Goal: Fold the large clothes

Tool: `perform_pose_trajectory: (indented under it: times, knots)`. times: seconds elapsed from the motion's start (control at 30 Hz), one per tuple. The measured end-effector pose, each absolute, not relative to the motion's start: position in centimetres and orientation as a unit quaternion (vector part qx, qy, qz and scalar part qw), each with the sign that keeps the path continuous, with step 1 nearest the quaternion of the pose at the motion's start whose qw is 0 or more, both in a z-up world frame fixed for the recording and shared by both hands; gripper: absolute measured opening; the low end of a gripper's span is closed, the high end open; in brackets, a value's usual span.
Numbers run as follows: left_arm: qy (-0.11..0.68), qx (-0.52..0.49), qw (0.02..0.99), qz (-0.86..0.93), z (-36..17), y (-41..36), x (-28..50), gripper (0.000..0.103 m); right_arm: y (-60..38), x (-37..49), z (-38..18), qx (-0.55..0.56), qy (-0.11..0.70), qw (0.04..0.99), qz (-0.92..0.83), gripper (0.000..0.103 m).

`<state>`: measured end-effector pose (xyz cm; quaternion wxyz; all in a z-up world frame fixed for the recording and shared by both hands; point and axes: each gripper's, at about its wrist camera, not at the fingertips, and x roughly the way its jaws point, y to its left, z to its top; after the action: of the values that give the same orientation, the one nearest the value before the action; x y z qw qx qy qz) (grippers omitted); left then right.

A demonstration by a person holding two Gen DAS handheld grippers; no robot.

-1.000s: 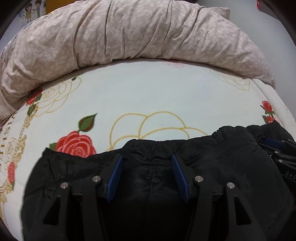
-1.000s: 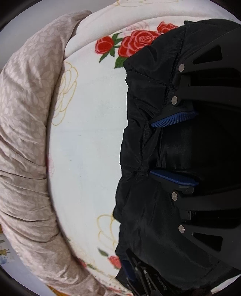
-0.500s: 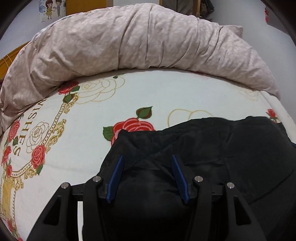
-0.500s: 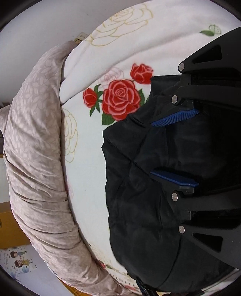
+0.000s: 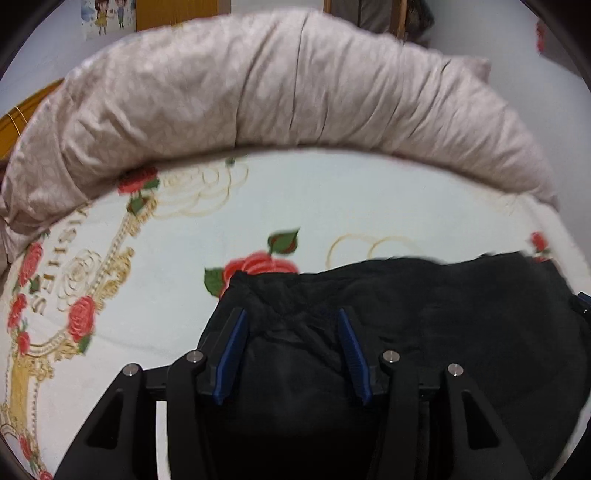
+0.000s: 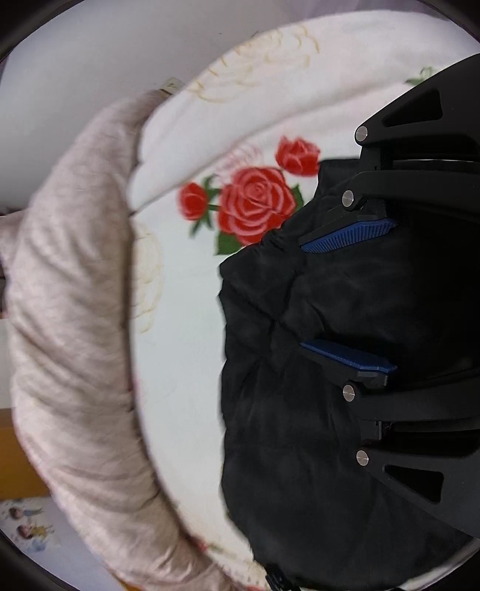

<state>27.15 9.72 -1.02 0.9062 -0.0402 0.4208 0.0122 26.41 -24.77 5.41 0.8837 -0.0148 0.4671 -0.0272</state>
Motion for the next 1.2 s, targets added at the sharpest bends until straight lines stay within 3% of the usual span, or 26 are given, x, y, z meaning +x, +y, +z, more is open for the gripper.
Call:
perform_pose_trajectory:
  times: [0.2,0.6,0.8,0.97,1.2]
  knots:
    - [0.381,-0.065,0.920,-0.065,2.6,5.2,20.9,0.052,-20.7,20.8,7.7,-0.003,0.449,0.893,0.021,0.051]
    - [0.437,-0.030,0.896,-0.068,-3.4,-0.3,22.8,0.056,-19.2,22.3,0.6,-0.021,0.506,0.862,0.021,0.052]
    - [0.416,-0.063,0.905,-0.068,-0.2,3.1,22.0,0.052,-22.1,20.6,5.2,-0.005,0.454,0.891,0.001,0.052]
    - [0.428,-0.063,0.901,0.000,-2.5,8.5,23.3,0.052,-26.5,21.9,1.9,0.001,0.488,0.872,-0.038,0.052]
    - [0.424,-0.053,0.904,-0.006,-5.0,8.2,24.4,0.053,-25.8,23.1,-1.0,-0.028,0.498,0.865,-0.053,0.053]
